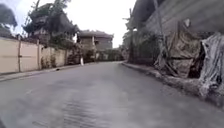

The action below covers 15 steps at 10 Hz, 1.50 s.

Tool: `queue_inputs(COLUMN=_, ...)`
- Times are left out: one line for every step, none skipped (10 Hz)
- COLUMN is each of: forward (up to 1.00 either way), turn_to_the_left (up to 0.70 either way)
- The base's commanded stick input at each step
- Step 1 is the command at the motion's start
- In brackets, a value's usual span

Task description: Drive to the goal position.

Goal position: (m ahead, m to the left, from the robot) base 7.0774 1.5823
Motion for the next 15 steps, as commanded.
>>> queue_inputs(forward=1.00, turn_to_the_left=0.00)
queue_inputs(forward=1.00, turn_to_the_left=0.00)
queue_inputs(forward=1.00, turn_to_the_left=0.00)
queue_inputs(forward=1.00, turn_to_the_left=0.00)
queue_inputs(forward=1.00, turn_to_the_left=0.00)
queue_inputs(forward=1.00, turn_to_the_left=0.00)
queue_inputs(forward=1.00, turn_to_the_left=0.00)
queue_inputs(forward=1.00, turn_to_the_left=0.00)
queue_inputs(forward=1.00, turn_to_the_left=0.00)
queue_inputs(forward=1.00, turn_to_the_left=0.00)
queue_inputs(forward=1.00, turn_to_the_left=-0.30)
queue_inputs(forward=1.00, turn_to_the_left=-0.40)
queue_inputs(forward=1.00, turn_to_the_left=-0.40)
queue_inputs(forward=1.00, turn_to_the_left=-0.40)
queue_inputs(forward=1.00, turn_to_the_left=-0.39)
